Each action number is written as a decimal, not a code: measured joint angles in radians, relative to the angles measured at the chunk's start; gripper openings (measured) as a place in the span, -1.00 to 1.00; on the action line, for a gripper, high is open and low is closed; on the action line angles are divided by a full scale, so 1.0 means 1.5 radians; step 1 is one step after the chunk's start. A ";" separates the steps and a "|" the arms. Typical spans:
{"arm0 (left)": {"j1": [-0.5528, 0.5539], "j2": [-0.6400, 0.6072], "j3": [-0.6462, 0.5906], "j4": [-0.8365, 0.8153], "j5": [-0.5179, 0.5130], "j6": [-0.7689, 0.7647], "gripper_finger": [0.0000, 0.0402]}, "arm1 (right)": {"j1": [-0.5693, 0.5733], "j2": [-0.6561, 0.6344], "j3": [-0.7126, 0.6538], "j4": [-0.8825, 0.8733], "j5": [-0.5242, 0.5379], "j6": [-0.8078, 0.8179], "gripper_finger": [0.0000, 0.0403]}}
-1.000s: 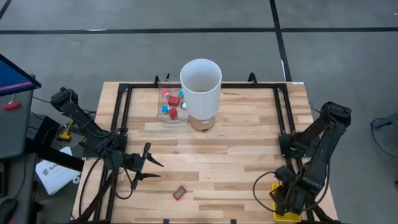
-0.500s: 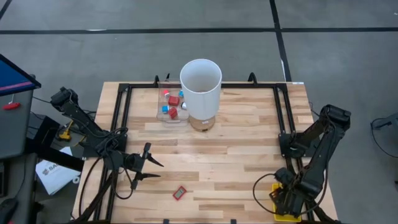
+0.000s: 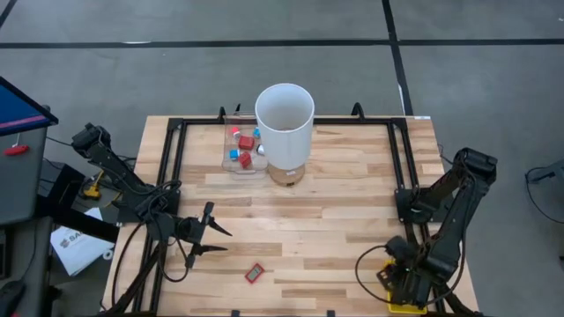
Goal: Pick & Place Office items
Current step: Put the red digital timer into the yellow basket
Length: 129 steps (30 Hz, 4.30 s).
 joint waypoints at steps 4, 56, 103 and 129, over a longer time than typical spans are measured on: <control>0.003 0.000 0.000 0.003 0.000 0.008 -0.09 | -0.034 -0.004 0.021 0.013 0.239 -0.103 0.14; -0.046 0.593 0.244 -0.075 -0.068 -0.661 0.41 | -0.314 0.062 0.009 0.580 0.501 -1.135 0.06; -0.044 0.661 0.282 -0.160 -0.003 -0.643 0.16 | -0.305 0.062 0.009 0.580 0.500 -1.101 0.06; 0.010 0.516 0.276 -0.103 -0.111 -0.232 -0.24 | -0.282 0.062 0.010 0.717 0.499 -1.267 0.06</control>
